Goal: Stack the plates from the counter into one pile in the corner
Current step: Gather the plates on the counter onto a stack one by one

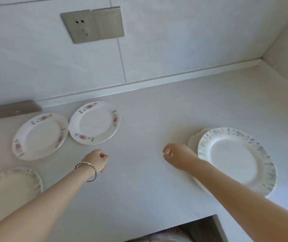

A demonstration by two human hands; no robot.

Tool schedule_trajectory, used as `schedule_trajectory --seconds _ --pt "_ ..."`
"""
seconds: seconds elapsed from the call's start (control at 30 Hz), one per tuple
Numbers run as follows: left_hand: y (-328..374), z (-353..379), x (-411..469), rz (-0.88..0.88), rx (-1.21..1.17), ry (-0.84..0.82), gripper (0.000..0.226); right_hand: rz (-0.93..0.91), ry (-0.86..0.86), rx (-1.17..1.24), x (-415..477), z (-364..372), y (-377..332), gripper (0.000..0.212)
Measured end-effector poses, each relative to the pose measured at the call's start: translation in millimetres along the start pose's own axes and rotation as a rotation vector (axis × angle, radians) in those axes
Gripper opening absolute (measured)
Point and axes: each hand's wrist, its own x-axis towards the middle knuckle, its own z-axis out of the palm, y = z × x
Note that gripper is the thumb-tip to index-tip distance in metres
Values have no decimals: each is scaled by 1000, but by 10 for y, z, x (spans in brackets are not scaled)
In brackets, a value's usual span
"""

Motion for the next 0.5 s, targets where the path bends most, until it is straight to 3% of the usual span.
schedule_trajectory --seconds 0.17,0.3,0.37,0.5 --pt "-854 -655 146 -40 152 86 21 28 -98 61 501 667 -1052 37" --pt "-1340 -930 303 -50 169 105 24 332 -155 771 934 992 -1756 28" --pt "-1512 -992 379 -54 164 93 26 480 -133 1074 1127 1072 -1969 39" --pt "-1744 -981 503 -62 139 32 29 615 -80 1360 1392 1239 -2173 51"
